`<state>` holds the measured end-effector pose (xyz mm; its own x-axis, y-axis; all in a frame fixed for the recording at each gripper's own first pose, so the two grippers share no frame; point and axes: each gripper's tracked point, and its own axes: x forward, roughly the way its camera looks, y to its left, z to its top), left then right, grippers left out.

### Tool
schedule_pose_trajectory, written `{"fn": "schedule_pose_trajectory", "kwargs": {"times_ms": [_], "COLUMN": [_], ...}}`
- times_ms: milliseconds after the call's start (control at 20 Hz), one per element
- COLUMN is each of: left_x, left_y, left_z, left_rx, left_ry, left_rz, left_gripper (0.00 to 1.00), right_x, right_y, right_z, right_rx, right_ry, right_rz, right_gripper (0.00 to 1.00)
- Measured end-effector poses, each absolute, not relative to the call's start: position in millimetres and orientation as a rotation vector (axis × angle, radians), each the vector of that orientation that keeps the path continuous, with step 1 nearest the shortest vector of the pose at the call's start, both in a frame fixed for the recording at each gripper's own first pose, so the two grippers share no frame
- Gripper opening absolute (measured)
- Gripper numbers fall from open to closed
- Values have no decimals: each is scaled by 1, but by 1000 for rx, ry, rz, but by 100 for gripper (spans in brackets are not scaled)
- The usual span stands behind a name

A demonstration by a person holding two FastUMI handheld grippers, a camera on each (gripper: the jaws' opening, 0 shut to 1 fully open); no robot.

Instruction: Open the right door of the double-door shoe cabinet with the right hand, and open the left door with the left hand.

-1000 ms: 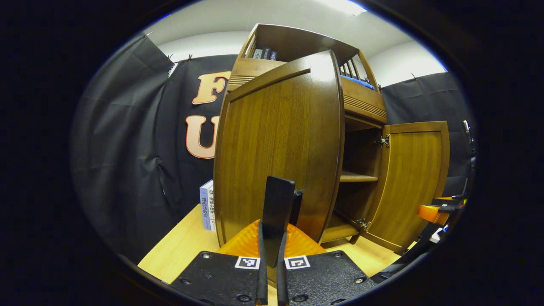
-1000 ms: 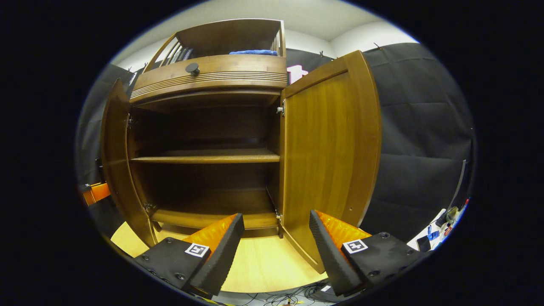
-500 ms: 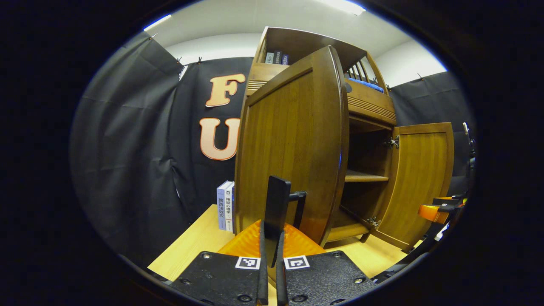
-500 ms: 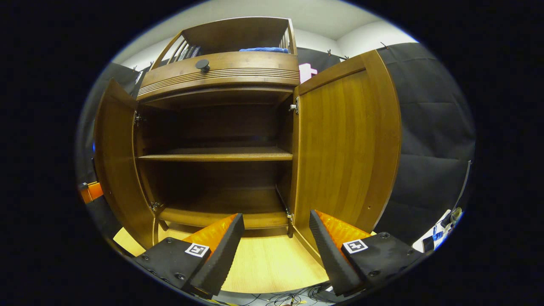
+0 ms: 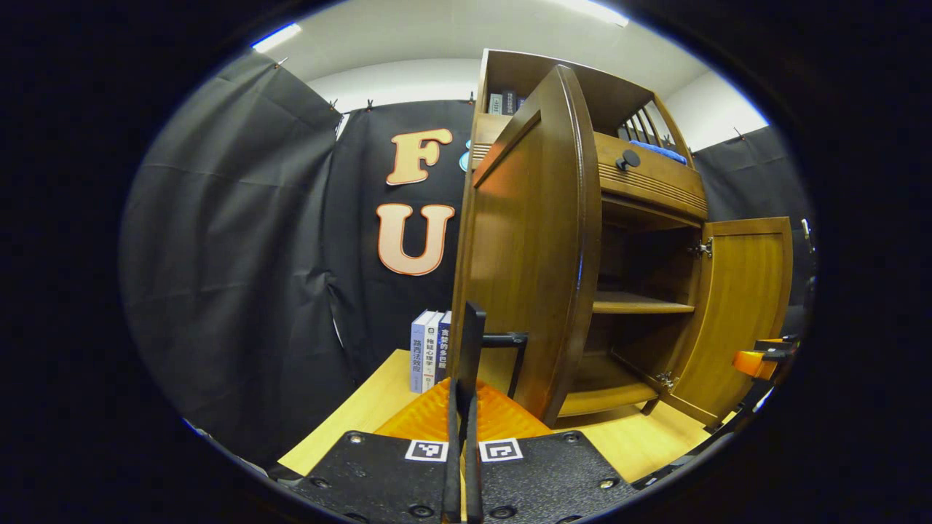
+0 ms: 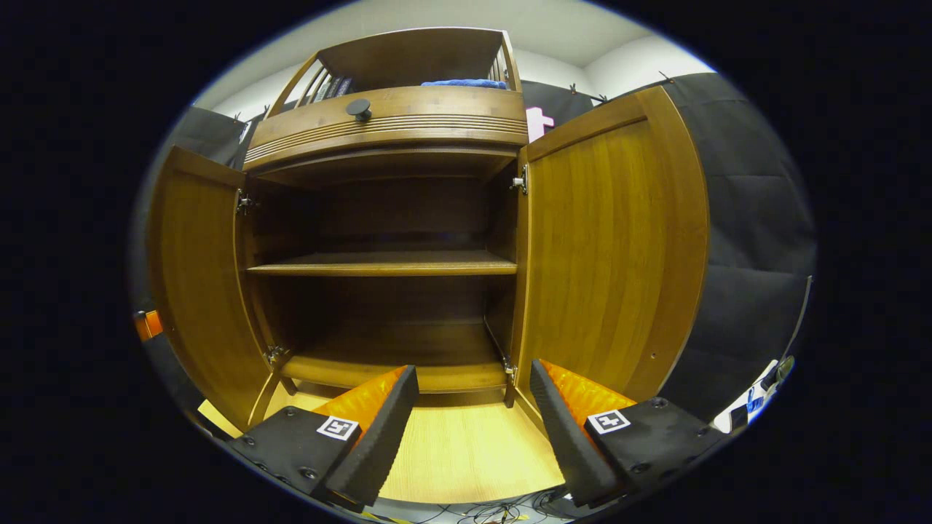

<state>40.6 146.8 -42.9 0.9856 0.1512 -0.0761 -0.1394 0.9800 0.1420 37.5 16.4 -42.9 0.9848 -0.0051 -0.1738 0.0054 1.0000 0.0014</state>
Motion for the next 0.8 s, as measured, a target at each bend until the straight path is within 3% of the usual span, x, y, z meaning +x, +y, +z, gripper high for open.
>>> {"fn": "schedule_pose_trajectory", "kwargs": {"times_ms": [800], "left_x": [18], "left_y": [184], "left_z": [-35], "left_rx": [129], "left_ry": [90], "left_rz": [188], "left_gripper": [2], "right_x": [31], "right_y": [30], "right_z": [-40], "right_rx": [-6], "right_ry": [166], "right_rz": [26], "right_gripper": [92]}}
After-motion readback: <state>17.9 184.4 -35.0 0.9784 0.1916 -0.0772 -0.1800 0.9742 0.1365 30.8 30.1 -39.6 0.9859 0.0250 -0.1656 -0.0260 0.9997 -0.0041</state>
